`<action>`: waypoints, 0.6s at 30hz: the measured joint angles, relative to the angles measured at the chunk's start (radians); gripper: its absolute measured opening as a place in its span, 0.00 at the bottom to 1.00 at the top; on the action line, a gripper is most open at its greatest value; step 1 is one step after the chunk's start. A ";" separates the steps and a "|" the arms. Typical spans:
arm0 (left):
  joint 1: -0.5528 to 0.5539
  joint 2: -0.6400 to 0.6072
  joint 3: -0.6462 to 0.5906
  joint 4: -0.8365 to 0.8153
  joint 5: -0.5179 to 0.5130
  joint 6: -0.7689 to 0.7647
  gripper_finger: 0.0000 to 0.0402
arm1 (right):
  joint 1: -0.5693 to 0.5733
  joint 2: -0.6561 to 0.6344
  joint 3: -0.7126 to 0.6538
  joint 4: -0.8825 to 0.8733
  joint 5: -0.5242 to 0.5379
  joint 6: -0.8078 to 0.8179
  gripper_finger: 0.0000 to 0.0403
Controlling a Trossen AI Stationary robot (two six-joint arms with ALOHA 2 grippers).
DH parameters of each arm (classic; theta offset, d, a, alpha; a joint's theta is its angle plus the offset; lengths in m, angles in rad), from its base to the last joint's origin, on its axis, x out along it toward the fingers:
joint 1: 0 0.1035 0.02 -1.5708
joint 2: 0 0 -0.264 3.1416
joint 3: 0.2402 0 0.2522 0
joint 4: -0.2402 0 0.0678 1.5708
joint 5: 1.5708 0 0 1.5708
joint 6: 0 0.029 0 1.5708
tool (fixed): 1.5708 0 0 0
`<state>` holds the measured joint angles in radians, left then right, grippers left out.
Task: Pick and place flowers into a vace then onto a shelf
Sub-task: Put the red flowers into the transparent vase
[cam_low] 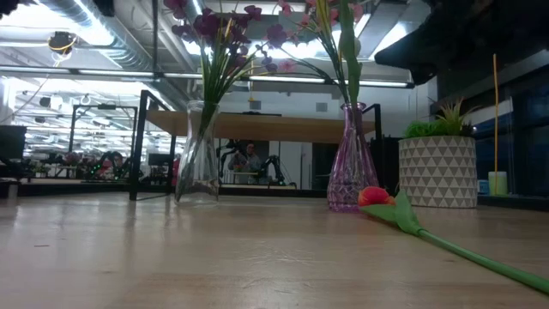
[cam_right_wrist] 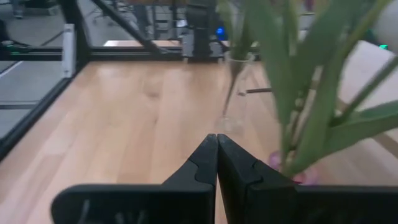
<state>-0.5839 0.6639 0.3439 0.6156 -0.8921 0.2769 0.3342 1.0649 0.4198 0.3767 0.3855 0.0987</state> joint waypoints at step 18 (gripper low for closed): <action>0.323 0.120 -0.045 0.197 0.365 -0.049 0.04 | -0.024 0.000 0.000 0.000 0.014 0.001 0.03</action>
<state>-0.2613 0.7839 0.2989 0.8126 -0.5269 0.2284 0.3103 1.0645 0.4198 0.3767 0.3992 0.0999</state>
